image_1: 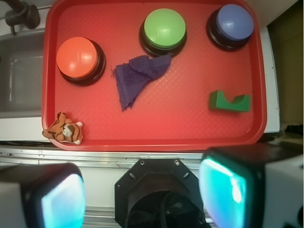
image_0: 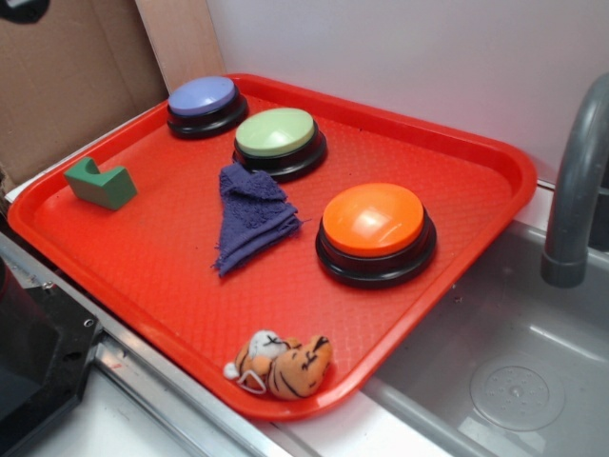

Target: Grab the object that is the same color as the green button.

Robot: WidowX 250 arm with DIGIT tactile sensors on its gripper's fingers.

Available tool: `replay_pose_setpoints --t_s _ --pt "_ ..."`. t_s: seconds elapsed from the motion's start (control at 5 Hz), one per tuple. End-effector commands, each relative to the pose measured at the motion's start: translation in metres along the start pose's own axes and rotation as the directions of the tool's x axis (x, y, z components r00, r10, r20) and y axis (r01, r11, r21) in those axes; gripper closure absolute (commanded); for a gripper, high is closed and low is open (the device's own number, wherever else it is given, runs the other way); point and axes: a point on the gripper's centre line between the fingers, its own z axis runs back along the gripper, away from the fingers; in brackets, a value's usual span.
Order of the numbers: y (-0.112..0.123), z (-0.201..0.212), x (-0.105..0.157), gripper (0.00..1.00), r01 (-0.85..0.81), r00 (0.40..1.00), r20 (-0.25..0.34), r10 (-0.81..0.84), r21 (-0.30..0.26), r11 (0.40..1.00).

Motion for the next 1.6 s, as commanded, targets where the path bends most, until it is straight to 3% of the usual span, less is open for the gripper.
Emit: replay_pose_setpoints --t_s 0.0,0.2,0.4,0.6,0.8,1.2,1.4 --pt "0.000 0.000 0.000 0.00 0.000 1.000 0.000 0.000 0.000 1.000" --pt "0.022 -0.004 0.006 0.00 -0.246 0.969 -0.003 0.247 -0.058 0.967" --pt "0.049 -0.015 0.012 0.00 -0.475 0.875 0.021 0.483 -0.147 0.867" --pt "0.072 -0.032 0.024 0.00 -0.667 0.729 0.077 0.680 -0.146 0.731" --pt "0.096 -0.057 0.031 0.00 -0.818 0.534 0.103 0.839 -0.188 0.543" --pt "0.134 -0.105 0.036 0.00 -0.976 0.123 0.279 0.953 -0.141 0.167" --pt "0.145 -0.135 0.035 0.00 -0.990 0.080 0.284 0.955 -0.089 0.109"
